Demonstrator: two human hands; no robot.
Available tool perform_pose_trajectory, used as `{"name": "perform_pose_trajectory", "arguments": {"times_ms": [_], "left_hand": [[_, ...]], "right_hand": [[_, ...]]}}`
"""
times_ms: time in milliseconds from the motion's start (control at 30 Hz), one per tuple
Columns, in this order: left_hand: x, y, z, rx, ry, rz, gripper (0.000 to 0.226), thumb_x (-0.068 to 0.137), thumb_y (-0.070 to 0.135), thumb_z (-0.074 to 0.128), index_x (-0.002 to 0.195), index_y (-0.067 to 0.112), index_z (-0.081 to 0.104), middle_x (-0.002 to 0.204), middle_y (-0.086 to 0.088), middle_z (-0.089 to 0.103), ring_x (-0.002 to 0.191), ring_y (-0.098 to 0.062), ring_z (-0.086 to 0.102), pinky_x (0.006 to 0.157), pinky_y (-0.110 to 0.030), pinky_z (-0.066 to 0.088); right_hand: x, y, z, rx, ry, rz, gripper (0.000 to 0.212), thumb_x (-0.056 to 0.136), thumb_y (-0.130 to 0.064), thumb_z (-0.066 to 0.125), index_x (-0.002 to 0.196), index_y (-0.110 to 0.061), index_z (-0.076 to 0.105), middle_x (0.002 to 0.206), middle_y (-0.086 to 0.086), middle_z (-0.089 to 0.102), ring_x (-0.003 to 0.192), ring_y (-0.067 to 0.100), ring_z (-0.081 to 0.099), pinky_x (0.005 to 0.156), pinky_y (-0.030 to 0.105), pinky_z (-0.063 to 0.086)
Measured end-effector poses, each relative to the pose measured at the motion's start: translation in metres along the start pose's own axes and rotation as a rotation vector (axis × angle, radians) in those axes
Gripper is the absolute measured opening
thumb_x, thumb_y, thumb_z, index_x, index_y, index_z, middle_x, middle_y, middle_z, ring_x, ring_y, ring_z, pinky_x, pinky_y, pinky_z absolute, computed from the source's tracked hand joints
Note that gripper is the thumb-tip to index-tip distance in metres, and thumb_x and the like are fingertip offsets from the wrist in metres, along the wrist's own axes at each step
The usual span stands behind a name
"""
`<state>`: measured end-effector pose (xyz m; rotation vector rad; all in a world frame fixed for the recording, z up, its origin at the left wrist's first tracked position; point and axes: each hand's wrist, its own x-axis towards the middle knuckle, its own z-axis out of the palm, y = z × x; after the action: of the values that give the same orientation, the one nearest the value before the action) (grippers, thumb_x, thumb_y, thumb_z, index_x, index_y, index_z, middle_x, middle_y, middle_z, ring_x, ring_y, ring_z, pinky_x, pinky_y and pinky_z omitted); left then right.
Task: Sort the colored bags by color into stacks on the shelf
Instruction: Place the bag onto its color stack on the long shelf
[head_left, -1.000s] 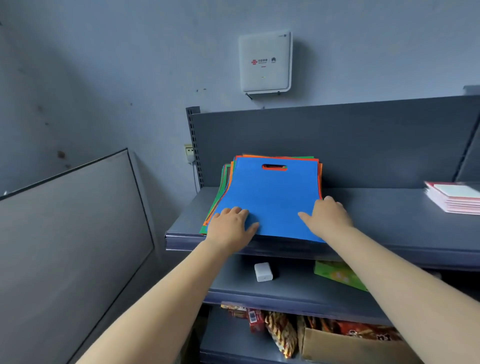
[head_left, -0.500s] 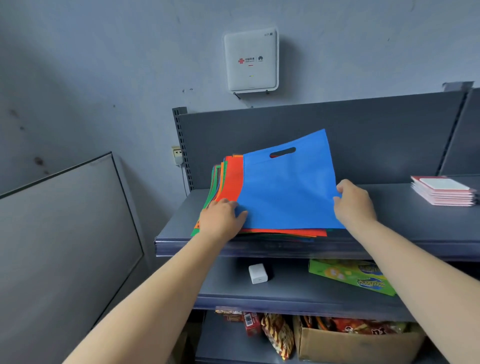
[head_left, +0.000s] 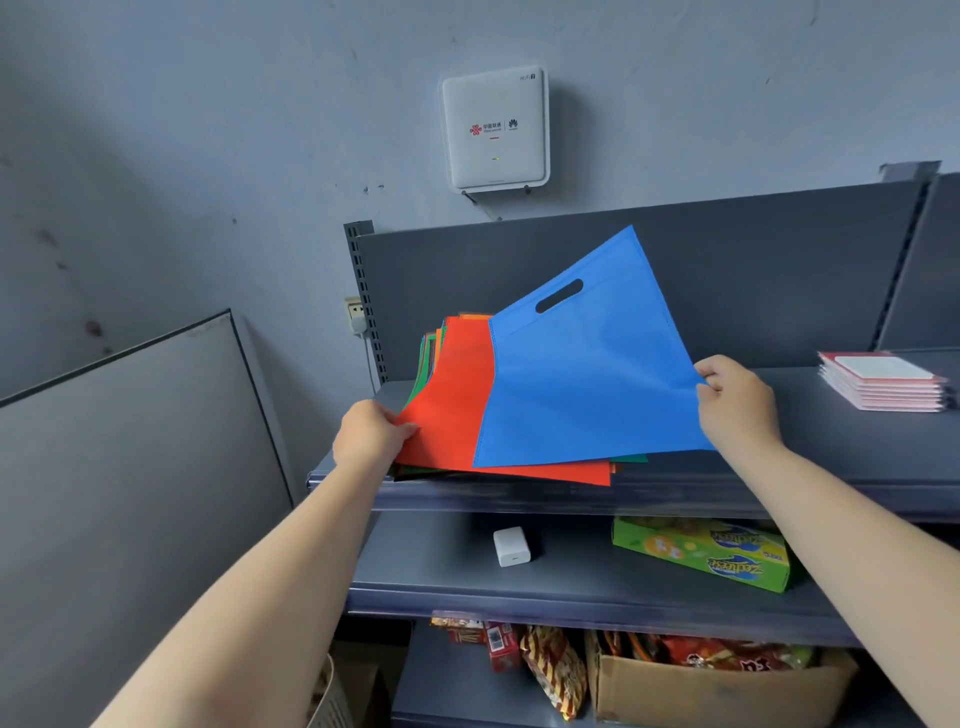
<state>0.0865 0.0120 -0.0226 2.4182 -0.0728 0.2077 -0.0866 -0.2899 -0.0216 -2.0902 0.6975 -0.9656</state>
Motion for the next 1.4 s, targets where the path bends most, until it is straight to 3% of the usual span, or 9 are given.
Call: {"name": "perform_pose_trajectory", "arguments": {"times_ms": [300, 467, 600, 833, 933, 1033, 1167, 1333, 1400], "left_hand": [[-0.02, 0.005, -0.03, -0.169, 0.221, 0.192, 0.004, 0.09, 0.01, 0.057, 0.088, 0.009, 0.054, 0.085, -0.004, 0.054, 0.076, -0.023, 0.047, 0.059, -0.029, 0.029], [-0.051, -0.012, -0.07, -0.347, 0.425, 0.205, 0.007, 0.089, 0.008, 0.058, 0.083, 0.01, 0.054, 0.081, -0.011, 0.062, 0.07, -0.025, 0.053, 0.061, -0.03, 0.039], [-0.088, -0.037, -0.108, -0.444, 0.595, 0.144, 0.011, 0.09, 0.008, 0.059, 0.082, 0.01, 0.052, 0.08, -0.015, 0.062, 0.065, -0.028, 0.054, 0.062, -0.042, 0.048], [-0.172, -0.1, -0.192, -0.392, 0.879, 0.053, 0.009, 0.091, 0.007, 0.059, 0.086, 0.007, 0.053, 0.072, -0.012, 0.058, 0.04, -0.016, 0.051, 0.027, -0.023, 0.036], [-0.215, -0.129, -0.232, -0.384, 0.988, -0.026, 0.007, 0.092, 0.01, 0.06, 0.089, 0.006, 0.055, 0.081, -0.017, 0.06, 0.057, -0.028, 0.054, 0.042, -0.034, 0.048], [-0.264, -0.157, -0.27, -0.395, 1.097, -0.065, 0.011, 0.092, 0.011, 0.061, 0.084, 0.008, 0.054, 0.077, -0.011, 0.058, 0.053, -0.017, 0.055, 0.039, -0.026, 0.048], [-0.342, -0.196, -0.318, -0.341, 1.199, -0.13, 0.011, 0.092, 0.014, 0.061, 0.083, 0.011, 0.054, 0.083, -0.014, 0.061, 0.074, -0.026, 0.058, 0.069, -0.047, 0.051], [-0.449, -0.237, -0.38, -0.245, 1.358, -0.166, 0.021, 0.091, 0.013, 0.062, 0.075, 0.021, 0.052, 0.072, 0.003, 0.057, 0.069, -0.012, 0.054, 0.064, -0.024, 0.044], [-0.496, -0.254, -0.405, -0.211, 1.406, -0.213, 0.019, 0.091, 0.014, 0.063, 0.076, 0.021, 0.052, 0.074, 0.003, 0.057, 0.072, -0.012, 0.054, 0.066, -0.024, 0.043]], "right_hand": [[0.003, -0.012, -0.005, 0.191, -0.061, -0.004, 0.023, 0.097, -0.003, 0.038, 0.096, -0.014, 0.058, 0.094, 0.003, 0.064, 0.08, 0.018, 0.056, 0.057, 0.024, 0.043], [-0.005, -0.03, 0.006, 0.392, -0.124, -0.014, 0.024, 0.095, -0.002, 0.041, 0.093, -0.019, 0.058, 0.084, 0.001, 0.064, 0.091, 0.035, 0.06, 0.06, 0.028, 0.042], [-0.025, -0.05, 0.027, 0.55, -0.24, -0.01, 0.021, 0.095, -0.003, 0.044, 0.095, -0.018, 0.058, 0.085, 0.002, 0.067, 0.097, 0.035, 0.061, 0.069, 0.031, 0.042], [-0.094, -0.115, 0.077, 0.773, -0.506, -0.031, 0.032, 0.092, 0.004, 0.046, 0.078, -0.024, 0.055, 0.083, 0.004, 0.066, 0.077, 0.02, 0.057, 0.075, 0.033, 0.044], [-0.133, -0.148, 0.095, 0.866, -0.625, -0.052, 0.035, 0.092, 0.007, 0.046, 0.078, -0.024, 0.055, 0.081, 0.001, 0.064, 0.072, 0.016, 0.057, 0.072, 0.031, 0.046], [-0.178, -0.183, 0.11, 0.945, -0.725, -0.071, 0.03, 0.092, 0.008, 0.047, 0.082, -0.02, 0.056, 0.08, -0.005, 0.061, 0.072, 0.009, 0.056, 0.065, 0.018, 0.047], [-0.252, -0.229, 0.124, 0.993, -0.899, -0.084, 0.023, 0.094, 0.001, 0.049, 0.088, -0.02, 0.057, 0.084, -0.006, 0.061, 0.079, 0.014, 0.057, 0.067, 0.023, 0.047], [-0.368, -0.284, 0.115, 1.07, -1.123, -0.059, 0.031, 0.095, 0.001, 0.047, 0.082, -0.026, 0.057, 0.085, -0.005, 0.063, 0.077, 0.012, 0.059, 0.065, 0.025, 0.048], [-0.418, -0.304, 0.104, 1.096, -1.222, -0.018, 0.03, 0.096, 0.001, 0.047, 0.083, -0.024, 0.058, 0.084, -0.005, 0.064, 0.074, 0.011, 0.06, 0.058, 0.022, 0.051]]}}
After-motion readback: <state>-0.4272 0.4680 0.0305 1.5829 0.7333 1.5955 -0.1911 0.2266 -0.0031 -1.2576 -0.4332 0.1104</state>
